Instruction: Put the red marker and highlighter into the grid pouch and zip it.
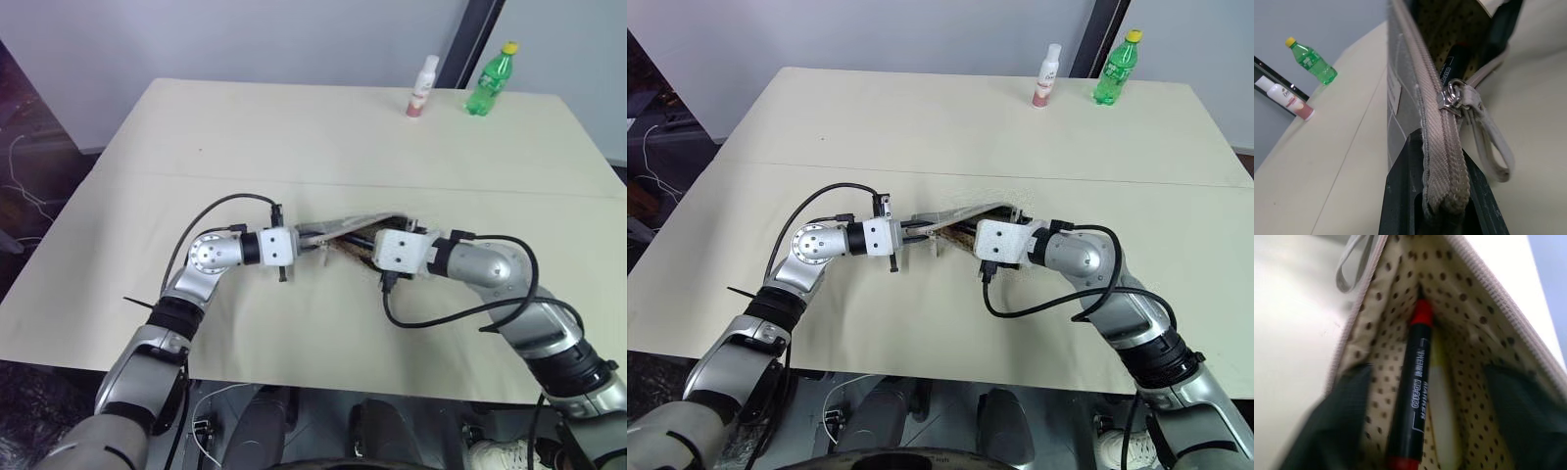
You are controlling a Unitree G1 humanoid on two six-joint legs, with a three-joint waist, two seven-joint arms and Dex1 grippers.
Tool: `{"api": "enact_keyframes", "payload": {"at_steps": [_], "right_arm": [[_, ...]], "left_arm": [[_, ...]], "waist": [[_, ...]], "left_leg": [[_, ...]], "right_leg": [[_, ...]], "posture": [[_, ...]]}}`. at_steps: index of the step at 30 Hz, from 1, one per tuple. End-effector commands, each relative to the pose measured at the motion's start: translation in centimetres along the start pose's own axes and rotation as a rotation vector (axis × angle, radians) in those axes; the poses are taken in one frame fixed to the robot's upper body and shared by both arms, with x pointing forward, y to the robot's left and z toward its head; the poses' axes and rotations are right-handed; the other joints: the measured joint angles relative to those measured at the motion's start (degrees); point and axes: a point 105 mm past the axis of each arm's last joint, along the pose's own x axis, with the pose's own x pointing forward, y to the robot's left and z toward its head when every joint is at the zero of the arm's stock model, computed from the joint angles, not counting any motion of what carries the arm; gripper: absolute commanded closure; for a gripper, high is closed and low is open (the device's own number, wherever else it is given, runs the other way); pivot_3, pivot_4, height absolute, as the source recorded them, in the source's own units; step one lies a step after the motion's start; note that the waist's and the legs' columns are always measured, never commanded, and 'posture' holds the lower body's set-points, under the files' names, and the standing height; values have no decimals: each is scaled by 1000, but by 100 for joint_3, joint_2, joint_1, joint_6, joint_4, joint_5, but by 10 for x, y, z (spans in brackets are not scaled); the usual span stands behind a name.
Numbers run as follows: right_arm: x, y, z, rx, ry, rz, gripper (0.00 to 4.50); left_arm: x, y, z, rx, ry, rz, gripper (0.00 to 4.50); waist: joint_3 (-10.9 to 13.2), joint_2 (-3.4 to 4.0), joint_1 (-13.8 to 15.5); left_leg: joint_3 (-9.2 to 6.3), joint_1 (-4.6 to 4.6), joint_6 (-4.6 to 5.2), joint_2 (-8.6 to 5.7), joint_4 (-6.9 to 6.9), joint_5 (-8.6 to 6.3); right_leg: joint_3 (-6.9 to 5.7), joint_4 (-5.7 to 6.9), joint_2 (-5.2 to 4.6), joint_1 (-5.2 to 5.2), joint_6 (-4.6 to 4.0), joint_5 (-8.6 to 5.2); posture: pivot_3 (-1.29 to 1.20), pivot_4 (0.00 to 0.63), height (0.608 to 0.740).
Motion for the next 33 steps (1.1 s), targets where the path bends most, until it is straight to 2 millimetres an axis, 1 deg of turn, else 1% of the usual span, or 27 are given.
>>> {"api": "enact_keyframes", "payload": {"at_steps": [1,5,8,9,12,14,15,16,18,20,22,23,24,26,29,31,33], "right_arm": [[-31,-9,27,88,-136,-18,159],[-52,-8,39,279,-235,-1,159],[-64,-3,48,463,-305,56,159],[-66,5,47,540,-294,108,159],[-64,44,33,621,-135,269,159],[-59,62,26,668,-66,307,159],[-53,67,24,716,-76,299,159],[-47,71,21,757,-75,283,159],[-36,78,12,764,-41,265,159],[-24,80,8,774,-31,241,159],[-5,79,3,750,-15,201,159],[7,75,0,736,-9,162,159],[20,69,3,766,-32,124,159],[38,58,9,821,-81,70,159],[46,51,15,875,-127,30,159],[47,49,25,993,-210,39,159],[47,46,29,1031,-235,41,159]], "left_arm": [[-4,9,9,13,-34,45,4500],[-1,7,7,9,-27,59,4500],[6,4,5,9,-14,58,4500],[8,3,5,26,-11,53,4500],[13,7,5,76,2,64,4500],[14,12,7,108,6,75,4500],[15,10,8,165,17,49,4500],[16,8,8,207,25,23,4500],[17,5,8,258,28,-1,4500],[18,5,9,290,27,-7,4500],[20,8,12,300,19,-3,4500],[21,11,12,314,20,3,4500],[21,12,12,337,26,-3,4500],[21,13,10,366,36,-15,4500],[21,14,10,379,40,-12,4500],[20,12,11,395,38,-17,4500],[22,9,12,409,31,-25,4500]], "waist": [[0,0,-11],[0,0,-19],[0,0,-18],[0,0,-18],[1,-4,12],[1,-4,-7],[1,-4,-8],[1,-6,-25],[-1,-1,-33],[-1,-3,-25],[0,-4,-29],[0,-4,-40],[0,-3,-30],[2,-6,-28],[1,-5,-4],[1,-6,-10],[2,-6,-18]], "left_leg": [[0,0,1,0,0,-1],[0,8,0,3,1,-1],[0,9,0,6,1,-2],[0,8,1,6,1,-2],[0,4,6,4,0,-5],[0,-2,7,4,0,-6],[0,-2,7,4,1,-6],[1,-2,7,4,1,-6],[2,1,6,6,0,-6],[3,0,6,5,-1,-6],[3,-1,6,5,-1,-6],[3,-1,6,5,-1,-6],[2,0,4,6,0,-5],[1,-2,1,8,-1,-2],[0,-5,0,-1,-5,-1],[0,-9,5,-8,-4,-2],[2,-11,4,-9,-4,0]], "right_leg": [[0,-1,-1,2,0,0],[1,0,-6,10,0,1],[3,0,-7,8,-1,0],[3,-1,-10,8,-1,0],[2,-5,-14,6,-2,0],[2,-8,-14,1,-2,0],[2,-8,-14,0,-2,0],[2,-8,-14,0,-2,0],[3,-8,-14,2,-2,0],[3,-9,-13,0,-2,-1],[3,-10,-12,-2,-2,0],[3,-10,-11,-3,-2,0],[3,-9,-8,-4,-2,0],[2,-4,-5,-8,-2,0],[1,-1,1,-11,-1,0],[1,-1,-2,-12,1,0],[2,1,-1,-16,2,1]], "posture": [[0,150,740],[0,150,740],[0,150,740],[0,150,740],[0,150,740],[0,150,740],[0,150,740],[0,150,740],[0,150,740],[0,150,740],[0,150,740],[0,150,740],[0,150,740],[0,150,740],[0,150,740],[0,150,740],[0,150,740]]}}
